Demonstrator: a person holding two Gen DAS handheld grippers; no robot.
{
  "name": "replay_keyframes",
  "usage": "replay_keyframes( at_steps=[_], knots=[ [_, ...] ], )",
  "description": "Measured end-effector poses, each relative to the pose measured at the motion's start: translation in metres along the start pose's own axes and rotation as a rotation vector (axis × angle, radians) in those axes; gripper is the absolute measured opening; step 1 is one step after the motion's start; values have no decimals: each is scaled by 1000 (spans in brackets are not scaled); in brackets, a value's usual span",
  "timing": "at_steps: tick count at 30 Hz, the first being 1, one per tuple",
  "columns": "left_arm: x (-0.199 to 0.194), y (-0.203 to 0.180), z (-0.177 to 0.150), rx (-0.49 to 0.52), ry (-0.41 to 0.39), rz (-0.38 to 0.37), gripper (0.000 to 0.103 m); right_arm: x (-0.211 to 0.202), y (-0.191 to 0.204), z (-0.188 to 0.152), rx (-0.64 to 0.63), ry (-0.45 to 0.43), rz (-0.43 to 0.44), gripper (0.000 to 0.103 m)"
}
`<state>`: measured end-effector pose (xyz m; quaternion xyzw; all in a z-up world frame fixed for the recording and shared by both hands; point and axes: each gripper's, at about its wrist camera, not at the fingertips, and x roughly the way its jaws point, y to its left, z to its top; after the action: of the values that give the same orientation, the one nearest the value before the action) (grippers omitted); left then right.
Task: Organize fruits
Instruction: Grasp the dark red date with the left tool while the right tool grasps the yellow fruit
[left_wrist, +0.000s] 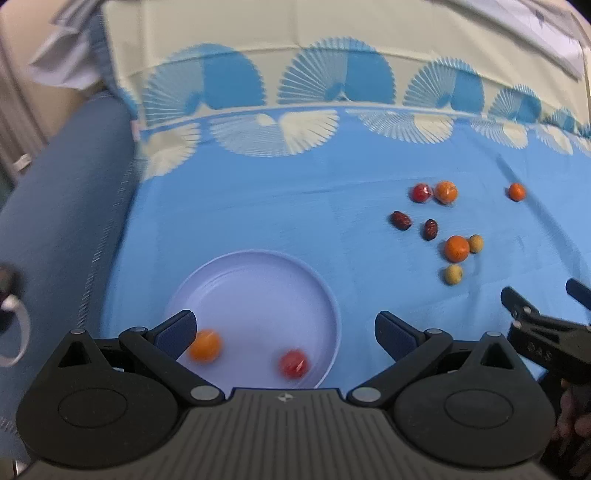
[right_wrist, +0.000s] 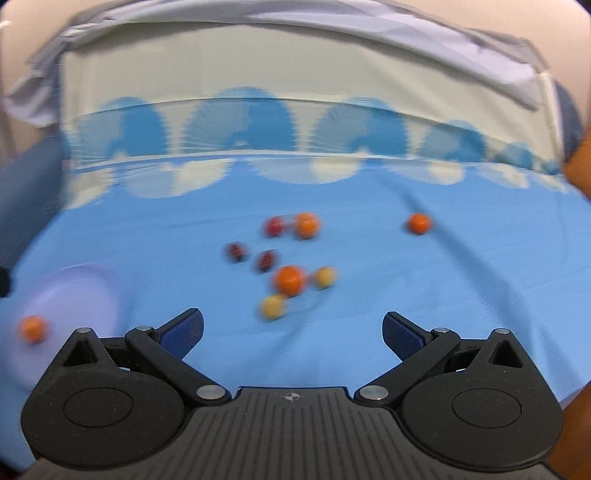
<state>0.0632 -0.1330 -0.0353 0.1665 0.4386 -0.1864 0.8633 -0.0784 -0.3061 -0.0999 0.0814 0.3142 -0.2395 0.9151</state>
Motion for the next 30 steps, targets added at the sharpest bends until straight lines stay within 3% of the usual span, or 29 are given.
replay_keyframes(
  at_steps=[4, 9, 12, 16, 21, 22, 27, 30],
  knots=[
    [44, -30, 31, 33, 37, -30, 103, 52, -22, 5, -31, 17, -94, 102],
    [107, -68, 66, 97, 65, -44, 103, 111, -39, 11, -31, 56, -111, 102],
    [148, -83, 88, 58, 115, -49, 103, 140, -41, 12, -72, 70, -106, 102],
    [183, -97, 109, -5, 105, -42, 103, 173, -37, 8, -138, 99, -100, 102],
    [229, -110, 114, -2, 157, -49, 103, 182, -47, 5, -67, 51, -26, 95],
    [233, -106, 112, -33, 156, -100, 103, 181, -49, 5, -49, 53, -12, 95],
    [244, -95, 109, -128, 201, -155, 103, 181, -47, 3, -49, 45, -8, 95],
    [251, -104, 111, -97, 217, -116, 103, 182, -48, 2, -49, 42, -10, 95]
  ],
)
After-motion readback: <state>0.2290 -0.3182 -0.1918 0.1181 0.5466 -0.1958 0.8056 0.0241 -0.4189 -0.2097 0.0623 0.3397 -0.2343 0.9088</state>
